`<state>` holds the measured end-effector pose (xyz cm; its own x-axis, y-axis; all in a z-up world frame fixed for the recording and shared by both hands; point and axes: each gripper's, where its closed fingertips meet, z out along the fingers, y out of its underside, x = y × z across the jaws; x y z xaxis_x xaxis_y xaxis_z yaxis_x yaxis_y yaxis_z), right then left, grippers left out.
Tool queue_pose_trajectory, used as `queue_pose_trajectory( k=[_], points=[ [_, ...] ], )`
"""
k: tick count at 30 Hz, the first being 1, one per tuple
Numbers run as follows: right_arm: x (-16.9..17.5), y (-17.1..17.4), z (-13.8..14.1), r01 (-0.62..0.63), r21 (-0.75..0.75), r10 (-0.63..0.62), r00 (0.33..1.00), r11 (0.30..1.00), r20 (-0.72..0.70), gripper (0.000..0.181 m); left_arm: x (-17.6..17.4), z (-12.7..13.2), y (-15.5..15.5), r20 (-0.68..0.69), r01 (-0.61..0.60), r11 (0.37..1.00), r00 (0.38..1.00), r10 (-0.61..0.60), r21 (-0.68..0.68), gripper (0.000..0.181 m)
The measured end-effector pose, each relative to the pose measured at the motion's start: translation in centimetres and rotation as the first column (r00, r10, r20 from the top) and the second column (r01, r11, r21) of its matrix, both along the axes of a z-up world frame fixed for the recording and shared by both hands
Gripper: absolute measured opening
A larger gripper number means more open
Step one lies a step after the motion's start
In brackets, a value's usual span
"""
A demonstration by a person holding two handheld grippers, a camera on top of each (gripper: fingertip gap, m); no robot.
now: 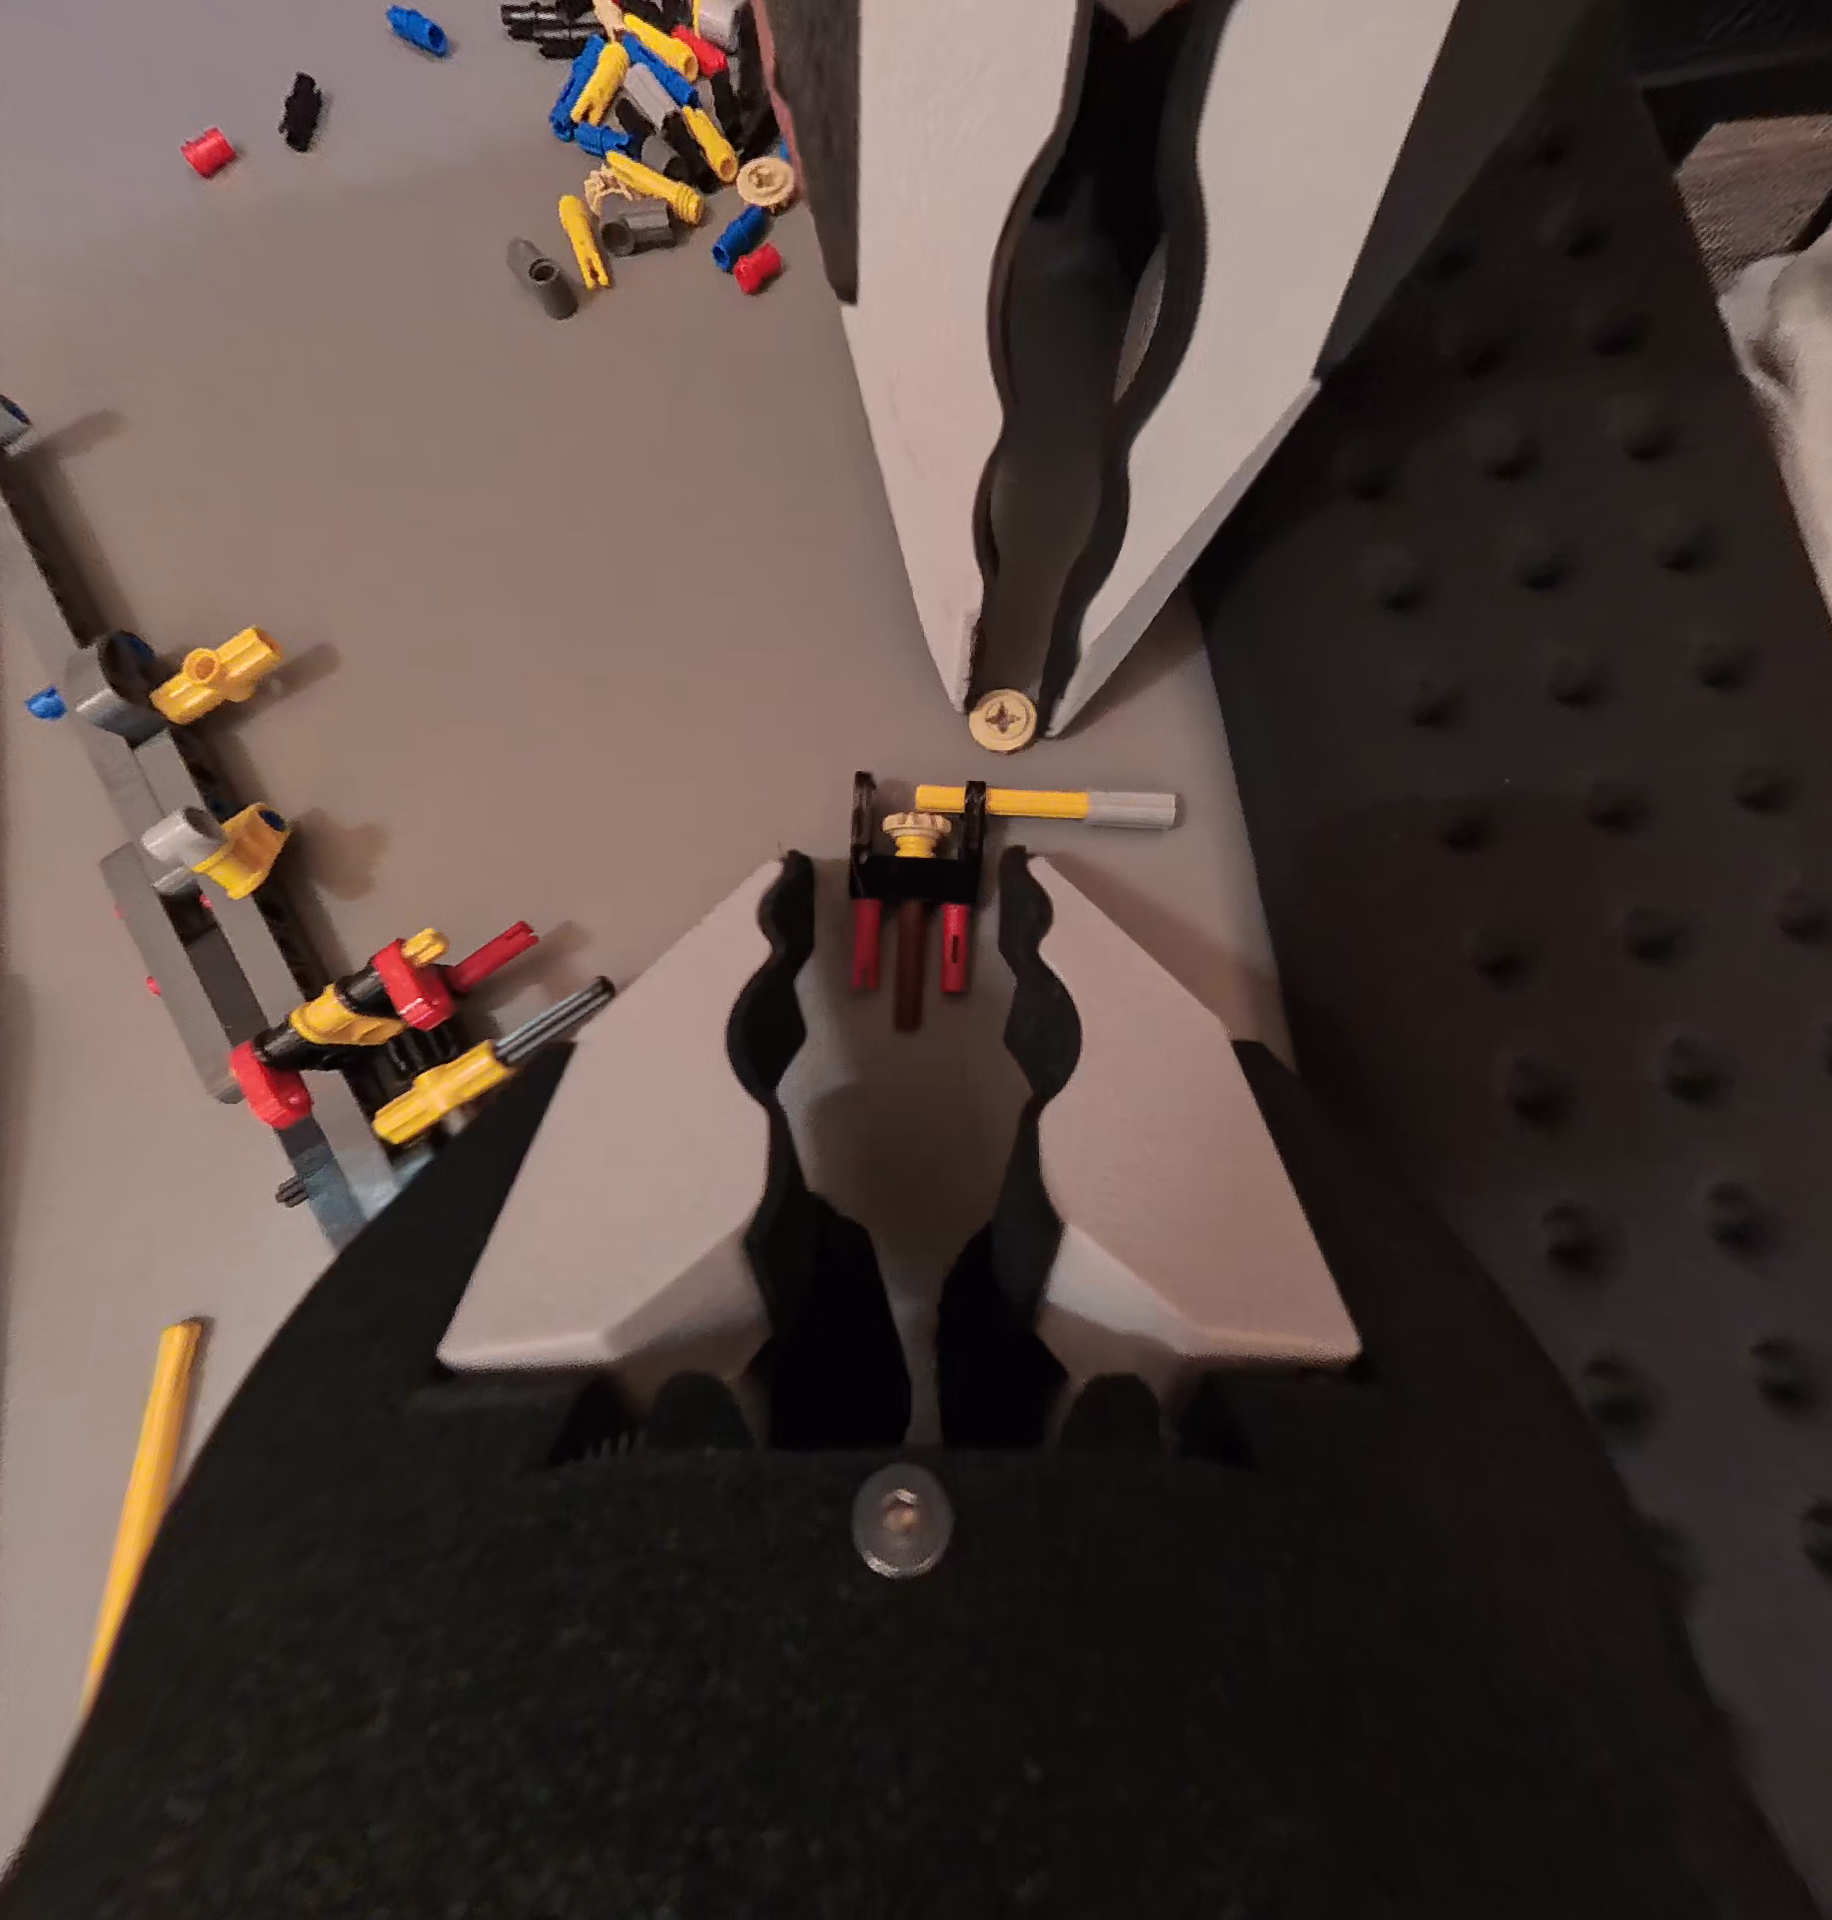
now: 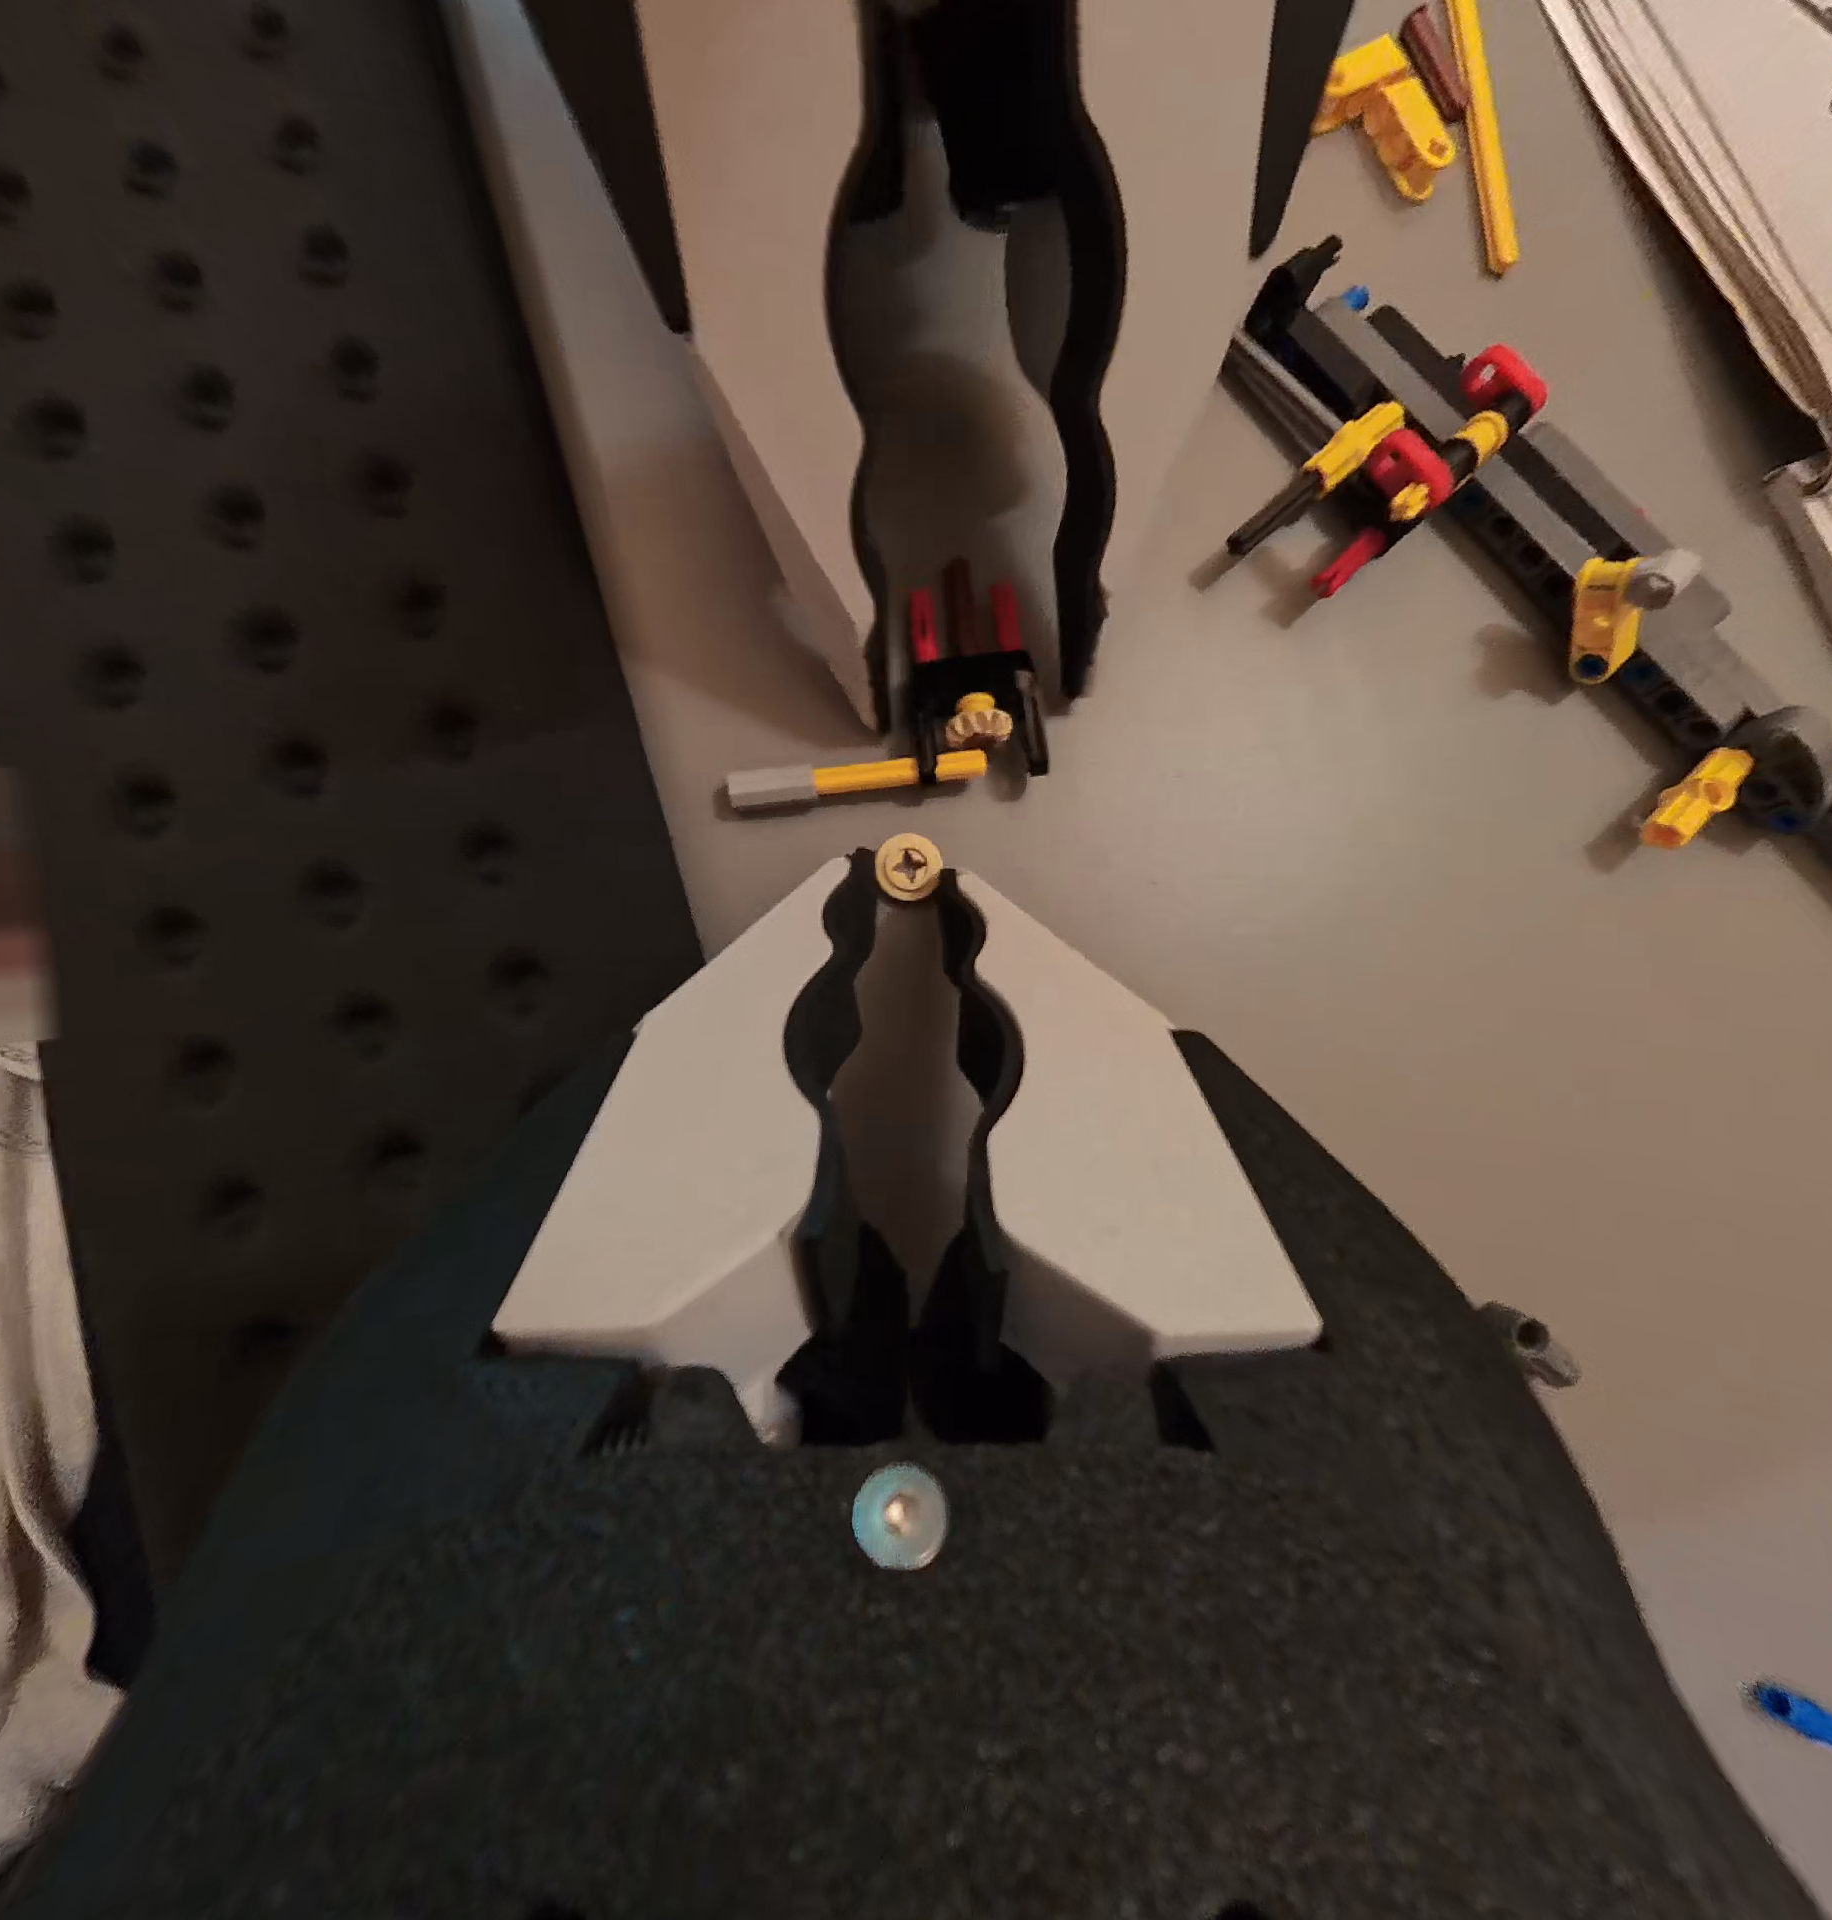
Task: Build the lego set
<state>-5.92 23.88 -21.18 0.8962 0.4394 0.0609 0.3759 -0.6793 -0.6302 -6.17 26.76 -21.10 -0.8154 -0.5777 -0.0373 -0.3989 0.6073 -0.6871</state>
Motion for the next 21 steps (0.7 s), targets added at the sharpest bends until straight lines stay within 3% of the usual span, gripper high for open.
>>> queue_pose_trajectory(
  k=[6,10,15,21],
  points=[
    [0.2,0.1,0.7,0.033,-0.022,-0.037,0.975,0.999,-0.219,0.01,0.1,2.2,-0.3,0.248,0.067,0.99,0.964,-0.097,0.124,0.03],
    [-1.0,0.1,3.1,-0.033,0.015,0.036,0.873,0.999,-0.487,0.01,-0.4,3.5,-1.9,0.367,0.119,0.979,0.914,-0.173,0.164,0.025],
    [-1.6,0.5,4.0,-0.085,0.047,0.097,0.815,0.995,-0.571,0.01,-0.5,3.7,-2.4,0.391,0.132,0.977,0.901,-0.189,0.167,0.013],
    [-1.3,0.7,4.0,-0.065,0.076,0.097,0.826,0.995,-0.556,0.01,-0.4,3.4,-2.1,0.368,0.129,0.978,0.912,-0.182,0.162,0.001]
  ],
)
